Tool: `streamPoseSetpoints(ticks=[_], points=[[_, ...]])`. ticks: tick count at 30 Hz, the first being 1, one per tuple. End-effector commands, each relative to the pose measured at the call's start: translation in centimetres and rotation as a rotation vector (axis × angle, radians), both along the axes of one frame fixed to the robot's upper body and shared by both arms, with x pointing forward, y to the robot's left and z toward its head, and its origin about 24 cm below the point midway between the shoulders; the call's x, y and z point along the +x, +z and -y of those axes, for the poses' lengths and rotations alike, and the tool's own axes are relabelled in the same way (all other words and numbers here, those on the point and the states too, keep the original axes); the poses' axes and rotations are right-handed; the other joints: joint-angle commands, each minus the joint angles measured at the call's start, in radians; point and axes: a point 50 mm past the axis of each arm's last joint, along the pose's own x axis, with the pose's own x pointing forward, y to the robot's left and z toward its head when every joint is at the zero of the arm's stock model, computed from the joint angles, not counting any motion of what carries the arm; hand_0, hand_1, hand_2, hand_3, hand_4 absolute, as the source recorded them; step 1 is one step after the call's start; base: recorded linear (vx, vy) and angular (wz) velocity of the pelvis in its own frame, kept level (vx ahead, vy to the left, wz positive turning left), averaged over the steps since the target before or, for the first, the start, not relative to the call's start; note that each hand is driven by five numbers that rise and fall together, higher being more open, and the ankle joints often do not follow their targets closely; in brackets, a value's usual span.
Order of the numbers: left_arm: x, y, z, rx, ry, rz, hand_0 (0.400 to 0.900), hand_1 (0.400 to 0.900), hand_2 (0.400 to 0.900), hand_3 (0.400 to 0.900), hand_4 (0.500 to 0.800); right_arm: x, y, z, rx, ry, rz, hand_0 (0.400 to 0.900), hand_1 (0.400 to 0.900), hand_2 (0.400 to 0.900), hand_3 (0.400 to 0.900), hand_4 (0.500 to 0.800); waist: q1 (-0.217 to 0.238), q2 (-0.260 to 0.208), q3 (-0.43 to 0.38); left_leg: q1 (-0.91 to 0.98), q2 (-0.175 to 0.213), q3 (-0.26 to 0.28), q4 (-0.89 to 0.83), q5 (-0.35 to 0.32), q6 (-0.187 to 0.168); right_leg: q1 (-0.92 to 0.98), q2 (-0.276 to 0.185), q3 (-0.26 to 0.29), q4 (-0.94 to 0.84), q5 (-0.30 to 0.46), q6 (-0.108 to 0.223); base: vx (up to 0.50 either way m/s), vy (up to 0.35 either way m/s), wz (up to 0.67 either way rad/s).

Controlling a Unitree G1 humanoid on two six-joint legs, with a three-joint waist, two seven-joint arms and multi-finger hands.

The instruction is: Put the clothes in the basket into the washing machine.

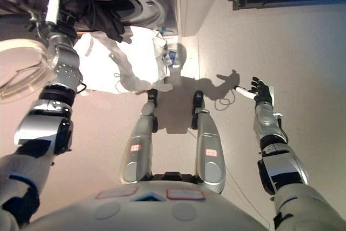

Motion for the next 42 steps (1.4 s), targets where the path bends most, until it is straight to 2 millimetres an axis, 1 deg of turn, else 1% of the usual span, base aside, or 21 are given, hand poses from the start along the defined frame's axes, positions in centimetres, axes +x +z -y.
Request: streamPoseSetpoints(ticks=[1,5,9,13,17,18,19,20,24,30,34,37,42], points=[[0.5,7.7,-2.2,0.079,0.075,0.236,0.4,0.4,0.4,0.4,0.5,-2.2,-1.1,0.6,-0.033,-0.041,-0.017,0.9,0.9,0.9,0.9,0.8,-0.019,0.002,-0.034,-0.082,-0.031,-0.007,0.111,-0.036,0.015,0.039,-0.005,0.028,-0.101,0.084,0.054,0.01,0.045,-0.05],[0.9,8.9,-1.9,0.08,0.073,0.252,0.4,0.4,0.4,0.4,0.5,-1.6,-0.8,0.1,-0.027,-0.027,0.011,0.9,0.9,0.9,0.9,0.8,-0.032,-0.013,-0.027,-0.144,-0.037,-0.001,0.189,-0.073,0.023,-0.013,-0.014,0.033,-0.052,0.075,0.053,0.01,0.056,-0.07],[1.1,9.7,-2.0,0.08,0.077,0.26,0.4,0.4,0.4,0.4,0.5,-1.3,-0.5,-0.2,-0.016,-0.025,0.032,0.9,0.9,0.9,0.9,0.8,-0.042,-0.024,-0.029,-0.187,-0.042,0.001,0.235,-0.098,0.03,-0.055,-0.019,0.036,-0.017,0.068,0.055,0.0,0.046,-0.03],[1.1,10.5,-2.3,0.091,0.087,0.267,0.4,0.4,0.4,0.4,0.5,-1.5,-0.4,0.0,-0.005,-0.039,0.048,0.9,0.9,0.9,0.9,0.8,-0.053,-0.035,-0.034,-0.228,-0.047,0.006,0.289,-0.13,0.037,-0.095,-0.025,0.039,0.029,0.052,0.053,0.0,0.055,-0.03],[0.9,11.9,-3.0,0.109,0.106,0.285,0.4,0.4,0.4,0.4,0.5,-1.5,-0.5,-0.2,0.007,-0.038,0.056,0.9,0.9,0.9,0.9,0.8,-0.064,-0.048,-0.038,-0.262,-0.052,0.017,0.352,-0.17,0.049,-0.129,-0.029,0.046,0.067,0.044,0.056,0.0,0.065,-0.12],[0.9,12.0,-3.0,0.11,0.106,0.285,0.4,0.4,0.4,0.4,0.5,-1.5,-0.5,-0.2,0.008,-0.038,0.056,0.9,0.9,0.9,0.9,0.8,-0.063,-0.049,-0.039,-0.264,-0.052,0.018,0.354,-0.171,0.049,-0.13,-0.029,0.047,0.069,0.044,0.057,0.0,0.067,-0.12],[0.8,12.2,-3.2,0.113,0.112,0.29,0.4,0.4,0.4,0.4,0.5,-1.4,-0.4,-0.3,0.008,-0.038,0.064,0.9,0.9,0.9,0.9,0.8,-0.065,-0.05,-0.039,-0.271,-0.055,0.02,0.37,-0.182,0.054,-0.137,-0.03,0.048,0.081,0.041,0.058,0.1,0.035,-0.09],[0.7,12.5,-3.4,0.118,0.117,0.296,0.4,0.4,0.4,0.4,0.5,-1.2,-0.3,-0.4,0.009,-0.034,0.069,0.9,0.9,0.9,0.9,0.8,-0.068,-0.052,-0.045,-0.273,-0.056,0.016,0.4,-0.224,0.054,-0.136,-0.028,0.058,0.099,0.014,0.065,0.1,0.059,-0.12],[0.7,13.6,-3.3,0.129,0.118,0.321,0.4,0.4,0.4,0.4,0.5,-0.9,-0.1,-0.6,0.014,-0.029,0.081,0.9,0.9,0.9,0.9,0.8,-0.072,-0.057,-0.042,-0.299,-0.057,0.024,0.461,-0.262,0.068,-0.159,-0.029,0.065,0.134,0.002,0.067,0.04,0.059,-0.08],[0.4,15.4,-3.7,0.174,0.133,0.353,0.4,0.4,0.4,0.4,0.5,-1.2,-0.2,-0.5,0.025,-0.031,0.081,0.9,0.9,0.9,0.9,0.8,-0.077,-0.062,-0.046,-0.301,-0.064,0.035,0.463,-0.274,0.079,-0.16,-0.035,0.067,0.124,0.009,0.074,0.02,0.051,-0.06],[0.1,16.2,-4.0,0.198,0.143,0.365,0.4,0.4,0.4,0.4,0.5,-1.1,-0.1,-0.5,0.023,-0.027,0.082,0.9,0.9,0.9,0.9,0.8,-0.079,-0.063,-0.053,-0.299,-0.065,0.046,0.453,-0.276,0.083,-0.161,-0.033,0.071,0.102,0.021,0.077,0.0,0.049,-0.11],[0.1,17.0,-3.9,0.208,0.137,0.388,0.4,0.4,0.4,0.4,0.5,-1.0,-0.1,-0.5,0.023,-0.025,0.083,0.9,0.9,0.9,0.9,0.8,-0.079,-0.062,-0.057,-0.302,-0.066,0.048,0.44,-0.272,0.084,-0.16,-0.036,0.072,0.079,0.033,0.082,0.0,0.025,-0.04],[0.1,17.5,-3.6,0.202,0.122,0.412,0.4,0.4,0.4,0.4,0.5,-1.1,-0.1,-0.5,0.026,-0.024,0.082,0.9,0.9,0.9,0.9,0.8,-0.083,-0.062,-0.065,-0.294,-0.07,0.052,0.41,-0.267,0.085,-0.147,-0.04,0.077,0.036,0.054,0.089,0.01,0.027,-0.04]])
